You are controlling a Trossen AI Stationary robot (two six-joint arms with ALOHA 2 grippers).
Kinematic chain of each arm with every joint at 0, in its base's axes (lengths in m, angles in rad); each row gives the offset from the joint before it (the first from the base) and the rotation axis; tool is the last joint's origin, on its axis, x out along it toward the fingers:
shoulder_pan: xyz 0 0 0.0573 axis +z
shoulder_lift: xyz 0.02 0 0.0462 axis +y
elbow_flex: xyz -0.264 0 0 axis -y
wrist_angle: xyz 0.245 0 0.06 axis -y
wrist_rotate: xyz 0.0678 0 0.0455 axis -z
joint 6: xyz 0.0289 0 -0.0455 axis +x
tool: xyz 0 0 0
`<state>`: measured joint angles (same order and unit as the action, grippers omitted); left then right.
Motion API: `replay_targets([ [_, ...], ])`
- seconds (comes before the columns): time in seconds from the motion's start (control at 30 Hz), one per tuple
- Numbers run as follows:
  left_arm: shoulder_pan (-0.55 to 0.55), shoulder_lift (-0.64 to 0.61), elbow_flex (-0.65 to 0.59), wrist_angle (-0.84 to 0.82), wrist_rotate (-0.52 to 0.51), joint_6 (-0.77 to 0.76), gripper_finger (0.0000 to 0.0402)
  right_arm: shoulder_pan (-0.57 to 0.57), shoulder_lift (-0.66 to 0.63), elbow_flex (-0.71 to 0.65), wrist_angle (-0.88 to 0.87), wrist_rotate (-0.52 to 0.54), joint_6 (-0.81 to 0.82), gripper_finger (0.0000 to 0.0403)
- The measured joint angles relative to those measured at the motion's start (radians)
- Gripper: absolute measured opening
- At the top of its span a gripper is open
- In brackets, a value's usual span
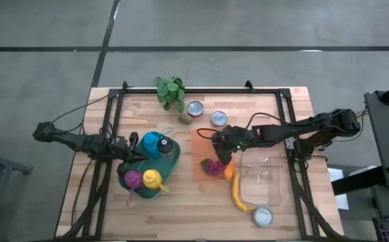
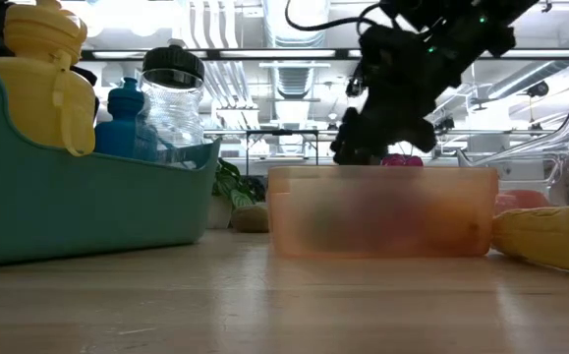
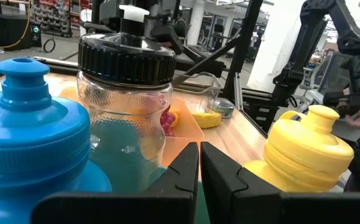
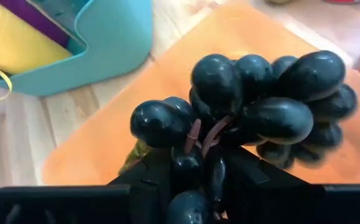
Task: Pick & Place Food Item
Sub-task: Put the black grapes into the orange bin, then put the orange into the orange bin
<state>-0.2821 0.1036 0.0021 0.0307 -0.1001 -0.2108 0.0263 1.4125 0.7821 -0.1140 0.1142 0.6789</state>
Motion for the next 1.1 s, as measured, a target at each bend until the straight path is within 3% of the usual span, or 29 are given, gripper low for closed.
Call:
replay_targets([
  [0.33,0.000,0.006,0.000,0.000,0.000,0.000,0.0022,-0.004,0.023,-0.001,0.000,-0.018,0.006,0.0191],
  [0.57,0.000,0.005,0.000,0.000,0.000,0.000,0.0022,-0.004,0.024,-0.001,0.009,-0.018,0.006,0.0235],
  [0.77,0.000,0.005,0.000,0.000,0.000,0.000,0.0022,-0.004,0.024,-0.001,0.028,-0.018,0.008,0.0260],
  [1.1,0.000,0.005,0.000,0.000,0.000,0.000,0.0022,-0.004,0.024,0.000,0.046,-0.018,0.010,0.0263],
])
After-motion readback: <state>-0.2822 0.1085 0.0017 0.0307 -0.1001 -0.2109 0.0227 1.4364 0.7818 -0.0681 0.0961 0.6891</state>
